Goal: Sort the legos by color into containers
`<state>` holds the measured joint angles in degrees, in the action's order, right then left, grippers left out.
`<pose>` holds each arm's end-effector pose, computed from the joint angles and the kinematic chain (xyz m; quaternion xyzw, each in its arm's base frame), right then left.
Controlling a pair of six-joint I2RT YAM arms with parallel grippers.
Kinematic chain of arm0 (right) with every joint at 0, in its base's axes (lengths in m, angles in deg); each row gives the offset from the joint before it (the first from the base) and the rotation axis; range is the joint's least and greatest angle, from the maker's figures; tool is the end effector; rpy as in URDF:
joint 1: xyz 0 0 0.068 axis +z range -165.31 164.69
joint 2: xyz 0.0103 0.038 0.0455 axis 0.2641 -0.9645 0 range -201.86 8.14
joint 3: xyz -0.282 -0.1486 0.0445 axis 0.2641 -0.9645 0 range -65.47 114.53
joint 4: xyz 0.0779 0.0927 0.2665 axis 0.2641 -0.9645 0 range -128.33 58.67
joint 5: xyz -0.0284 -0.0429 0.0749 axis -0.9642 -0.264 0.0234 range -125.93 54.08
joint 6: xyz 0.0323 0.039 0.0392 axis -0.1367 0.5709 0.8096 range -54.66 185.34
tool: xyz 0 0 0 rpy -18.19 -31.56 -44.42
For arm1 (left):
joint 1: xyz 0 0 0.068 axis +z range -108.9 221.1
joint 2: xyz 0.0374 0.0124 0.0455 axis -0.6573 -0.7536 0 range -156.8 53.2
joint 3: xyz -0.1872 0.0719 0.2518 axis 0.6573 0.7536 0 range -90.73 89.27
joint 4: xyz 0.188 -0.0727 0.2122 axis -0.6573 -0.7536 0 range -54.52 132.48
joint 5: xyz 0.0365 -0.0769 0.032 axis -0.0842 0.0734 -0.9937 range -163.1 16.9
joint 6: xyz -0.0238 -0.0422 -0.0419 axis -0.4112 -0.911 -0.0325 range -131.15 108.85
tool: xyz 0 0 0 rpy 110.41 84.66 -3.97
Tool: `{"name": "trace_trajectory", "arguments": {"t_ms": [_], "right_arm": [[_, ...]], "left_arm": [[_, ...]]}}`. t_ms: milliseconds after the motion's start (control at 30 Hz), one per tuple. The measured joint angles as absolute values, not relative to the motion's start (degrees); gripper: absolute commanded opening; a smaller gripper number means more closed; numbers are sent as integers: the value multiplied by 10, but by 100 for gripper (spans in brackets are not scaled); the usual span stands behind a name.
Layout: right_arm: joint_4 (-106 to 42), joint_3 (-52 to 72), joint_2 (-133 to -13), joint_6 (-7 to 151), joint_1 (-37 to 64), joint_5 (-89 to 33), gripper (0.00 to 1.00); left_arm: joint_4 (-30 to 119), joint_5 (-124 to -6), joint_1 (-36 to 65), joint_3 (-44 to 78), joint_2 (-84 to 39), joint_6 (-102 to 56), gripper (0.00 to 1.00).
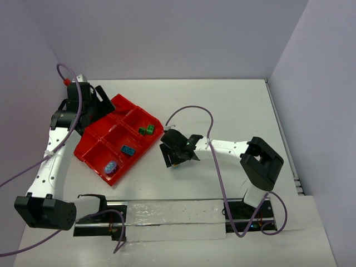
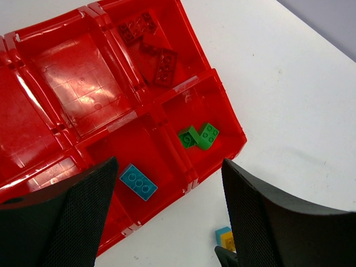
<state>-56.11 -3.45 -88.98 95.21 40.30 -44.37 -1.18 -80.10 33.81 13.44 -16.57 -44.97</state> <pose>0.2221 0.3117 0.2082 -0.1960 0.9431 0.1237 0.2386 0.2776 -0.0295 0.4223 -0.2318 0.8655 -0.1034 0.4318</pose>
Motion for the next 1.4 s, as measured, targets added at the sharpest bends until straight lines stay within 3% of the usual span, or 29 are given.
{"name": "trace_trajectory", "arguments": {"t_ms": [767, 967, 1267, 1367, 1400], "right_arm": [[-564, -34, -896, 943, 415, -474, 59], [-568, -34, -896, 942, 417, -489, 52], [-570, -34, -907, 941, 419, -498, 51], [-571, -34, -915, 939, 421, -503, 45], [-572, -34, -917, 939, 421, -503, 37]], "left_arm": [[-9, -788, 338, 139, -166, -450, 82], [-8, -788, 338, 139, -166, -450, 82], [-8, -788, 338, 139, -166, -449, 82], [-8, -788, 338, 139, -166, -449, 82], [-8, -788, 338, 139, -166, -449, 82]]}}
